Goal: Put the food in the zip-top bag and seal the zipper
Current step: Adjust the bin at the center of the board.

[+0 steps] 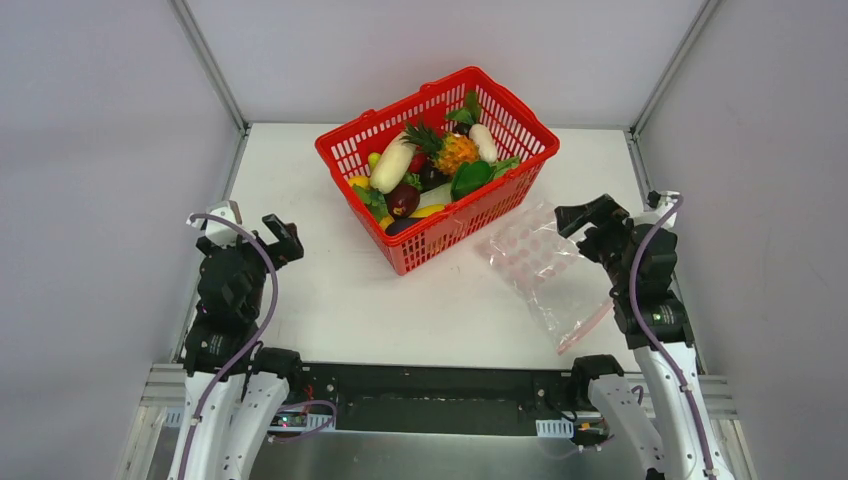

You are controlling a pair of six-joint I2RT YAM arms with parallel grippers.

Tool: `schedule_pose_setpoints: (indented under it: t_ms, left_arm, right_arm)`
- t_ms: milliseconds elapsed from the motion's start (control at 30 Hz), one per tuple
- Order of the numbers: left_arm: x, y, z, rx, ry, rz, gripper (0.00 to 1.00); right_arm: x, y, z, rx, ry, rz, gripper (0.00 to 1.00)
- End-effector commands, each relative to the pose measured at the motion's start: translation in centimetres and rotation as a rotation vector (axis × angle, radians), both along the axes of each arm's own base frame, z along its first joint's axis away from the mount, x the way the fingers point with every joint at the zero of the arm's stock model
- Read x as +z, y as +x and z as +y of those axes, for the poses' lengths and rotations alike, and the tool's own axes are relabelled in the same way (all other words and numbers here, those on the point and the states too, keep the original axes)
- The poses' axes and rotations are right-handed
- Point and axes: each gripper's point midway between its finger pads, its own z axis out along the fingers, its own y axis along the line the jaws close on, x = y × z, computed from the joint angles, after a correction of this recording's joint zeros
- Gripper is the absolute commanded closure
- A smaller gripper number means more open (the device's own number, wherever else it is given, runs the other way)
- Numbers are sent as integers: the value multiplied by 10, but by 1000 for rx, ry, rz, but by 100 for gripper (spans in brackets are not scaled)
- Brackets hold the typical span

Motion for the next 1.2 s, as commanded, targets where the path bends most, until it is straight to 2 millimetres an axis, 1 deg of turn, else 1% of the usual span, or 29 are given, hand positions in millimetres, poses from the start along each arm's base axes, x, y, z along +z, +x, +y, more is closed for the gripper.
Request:
schedule_pose_setpoints:
  t_ms: [0,67,133,167,200,267,300,367,433,567,700,733,767,833,867,933,967,1000,1067,1167]
  left_arm:
    - [46,-2,-23,-127,-36,-124,0]
    - [60,-5,-38,-228,-14,-177,0]
    - [73,-14,-68,-425,52,-235,0]
    - [80,-19,-78,-483,38,-265,0]
    - [86,-23,-83,-498,-6,-287,0]
    - [96,-28,-79,-464,-75,-308,0]
    - [105,-32,-82,-481,-81,-331,0]
    - [121,-37,-98,-577,-85,-375,0]
    - [133,-34,-112,-654,-110,-384,0]
    - [148,-16,-127,-720,-186,-317,0]
    - [166,-3,-144,-826,-171,-291,0]
    - [165,2,-148,-844,-168,-265,0]
    - [169,7,-150,-848,-155,-236,0]
    - [160,21,-155,-844,-110,-121,0]
    - [154,25,-163,-853,-68,-64,0]
    - [140,39,-170,-830,35,49,0]
    - [133,50,-172,-816,75,94,0]
    - [121,64,-177,-816,94,151,0]
    - [111,84,-190,-841,88,204,0]
    - [92,119,-203,-823,84,284,0]
  right_arm:
    - [22,-10,29,151,80,-71,2]
    - [21,-10,34,171,107,-70,2]
    - [21,-9,38,188,129,-67,2]
    - [21,-8,40,196,138,-67,2]
    - [21,-8,42,205,146,-66,2]
    - [20,-8,46,221,156,-60,2]
    - [19,-7,47,225,161,-54,2]
    - [18,-7,47,223,167,-48,2]
    - [16,-7,47,223,172,-43,2]
    - [14,-9,48,226,181,-37,2]
    - [13,-12,48,225,193,-35,2]
    - [13,-13,49,225,201,-34,2]
    - [12,-14,50,225,214,-32,2]
    - [11,-15,51,223,244,-41,2]
    - [9,-16,52,228,260,-41,2]
    - [7,-18,55,240,283,-42,2]
    - [6,-19,56,241,291,-41,2]
    - [6,-20,57,245,297,-39,2]
    - [4,-22,59,254,310,-34,2]
    - [0,-25,61,266,329,-33,2]
